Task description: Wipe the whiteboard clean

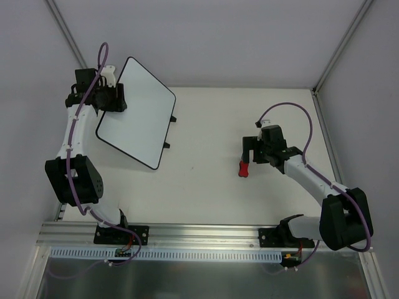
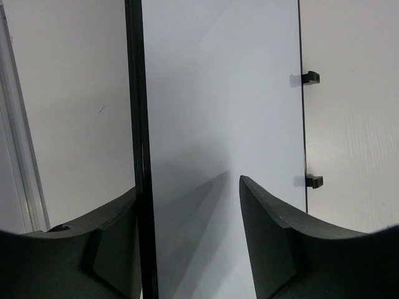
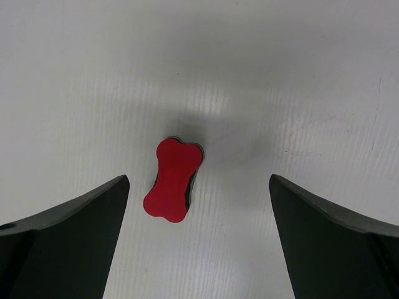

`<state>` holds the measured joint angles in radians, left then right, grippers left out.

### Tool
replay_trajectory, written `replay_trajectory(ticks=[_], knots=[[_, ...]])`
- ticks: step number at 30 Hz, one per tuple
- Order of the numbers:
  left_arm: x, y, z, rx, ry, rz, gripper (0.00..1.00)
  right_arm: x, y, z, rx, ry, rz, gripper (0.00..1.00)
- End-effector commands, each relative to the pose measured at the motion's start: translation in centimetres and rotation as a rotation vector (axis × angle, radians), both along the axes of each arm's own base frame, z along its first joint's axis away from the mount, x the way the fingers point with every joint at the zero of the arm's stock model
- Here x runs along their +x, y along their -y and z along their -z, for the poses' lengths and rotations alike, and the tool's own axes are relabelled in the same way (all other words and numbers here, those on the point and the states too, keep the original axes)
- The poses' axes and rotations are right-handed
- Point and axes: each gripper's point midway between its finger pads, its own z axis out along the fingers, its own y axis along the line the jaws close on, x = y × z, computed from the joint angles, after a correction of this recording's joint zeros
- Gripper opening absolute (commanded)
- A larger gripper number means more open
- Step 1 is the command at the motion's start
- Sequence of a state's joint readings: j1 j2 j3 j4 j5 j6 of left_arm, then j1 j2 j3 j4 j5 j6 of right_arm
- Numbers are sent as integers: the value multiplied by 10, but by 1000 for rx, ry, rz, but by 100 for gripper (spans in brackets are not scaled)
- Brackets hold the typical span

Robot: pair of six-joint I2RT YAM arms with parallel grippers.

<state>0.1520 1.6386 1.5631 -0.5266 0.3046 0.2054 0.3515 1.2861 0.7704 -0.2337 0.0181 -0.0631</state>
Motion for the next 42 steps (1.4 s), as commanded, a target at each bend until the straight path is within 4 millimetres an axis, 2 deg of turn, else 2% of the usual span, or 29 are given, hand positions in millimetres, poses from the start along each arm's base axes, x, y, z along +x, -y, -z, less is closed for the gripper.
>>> replay_trajectory(ticks=[1, 4, 6, 16, 24, 34, 37, 42], knots=[[-12, 10, -11, -11, 19, 25, 55, 10, -2, -16, 25, 36, 9, 99], [-12, 8, -8, -8, 11, 11, 56, 6, -7, -14, 50, 24, -10, 99], [-12, 7, -8, -4, 10, 7, 65, 5, -7, -13, 49, 22, -8, 99], [-13, 2, 6, 10, -23, -13, 69, 1, -7, -13, 57, 23, -16, 99], [-14, -3, 19, 30, -52, -35, 82, -1, -7, -9, 55, 12, -13, 99], [-4, -12, 34, 78, -76, -38, 90, -3, -6, -4, 55, 5, -12, 99], [-6, -16, 41, 89, -91, -57, 99, -5, -6, -2, 56, -2, -8, 99], [-7, -20, 48, 97, -105, -79, 99, -6, -6, 1, 60, -5, -6, 99]])
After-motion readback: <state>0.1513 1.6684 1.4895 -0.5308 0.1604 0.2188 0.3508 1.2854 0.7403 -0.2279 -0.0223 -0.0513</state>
